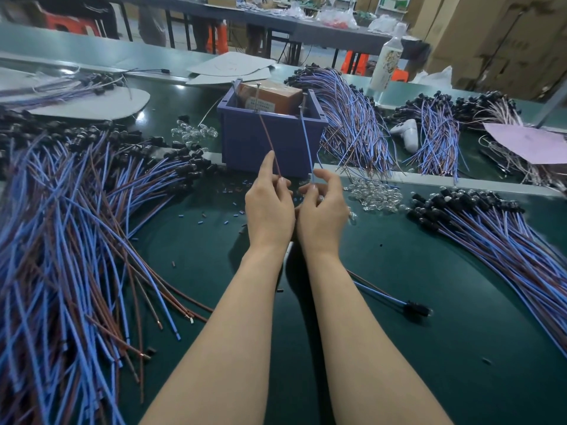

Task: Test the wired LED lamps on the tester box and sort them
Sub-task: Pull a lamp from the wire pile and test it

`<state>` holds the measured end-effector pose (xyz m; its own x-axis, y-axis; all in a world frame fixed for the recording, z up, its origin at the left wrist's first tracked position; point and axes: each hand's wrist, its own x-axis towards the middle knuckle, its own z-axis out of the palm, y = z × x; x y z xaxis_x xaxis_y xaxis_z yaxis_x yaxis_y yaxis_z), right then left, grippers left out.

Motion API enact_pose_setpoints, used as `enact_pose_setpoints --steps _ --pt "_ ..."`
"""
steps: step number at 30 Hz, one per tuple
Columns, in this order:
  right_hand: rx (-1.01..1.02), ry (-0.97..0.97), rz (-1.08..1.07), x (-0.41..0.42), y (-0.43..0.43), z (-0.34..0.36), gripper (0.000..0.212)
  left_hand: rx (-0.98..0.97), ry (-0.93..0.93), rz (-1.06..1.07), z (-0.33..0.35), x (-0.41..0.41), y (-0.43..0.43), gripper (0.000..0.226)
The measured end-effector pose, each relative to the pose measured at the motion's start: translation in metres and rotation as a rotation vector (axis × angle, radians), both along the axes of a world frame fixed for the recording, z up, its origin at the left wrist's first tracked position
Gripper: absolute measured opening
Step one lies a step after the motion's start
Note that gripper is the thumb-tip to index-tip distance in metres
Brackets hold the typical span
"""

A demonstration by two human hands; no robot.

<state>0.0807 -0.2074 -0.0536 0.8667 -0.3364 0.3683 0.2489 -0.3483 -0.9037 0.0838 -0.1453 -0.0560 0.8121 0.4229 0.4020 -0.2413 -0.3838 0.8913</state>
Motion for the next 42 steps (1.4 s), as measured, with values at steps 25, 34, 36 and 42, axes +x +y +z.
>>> enact_pose_setpoints --steps 25,34,36,42 --pt "0.063 0.024 -0.018 0.003 0.002 0.001 0.024 -0.019 0.058 0.029 0.004 0.003 0.002 0.051" --pt "0.03 0.005 -0.03 0.004 0.003 0.003 0.025 -0.035 0.043 0.025 0.004 0.009 0.006 0.05" --pt "0.024 0.01 -0.034 0.003 0.002 0.003 0.024 -0.035 0.046 0.013 0.004 0.01 0.006 0.05" --pt "0.032 0.009 -0.031 0.004 0.002 0.003 0.024 -0.021 0.04 -0.001 0.005 0.011 0.006 0.05"
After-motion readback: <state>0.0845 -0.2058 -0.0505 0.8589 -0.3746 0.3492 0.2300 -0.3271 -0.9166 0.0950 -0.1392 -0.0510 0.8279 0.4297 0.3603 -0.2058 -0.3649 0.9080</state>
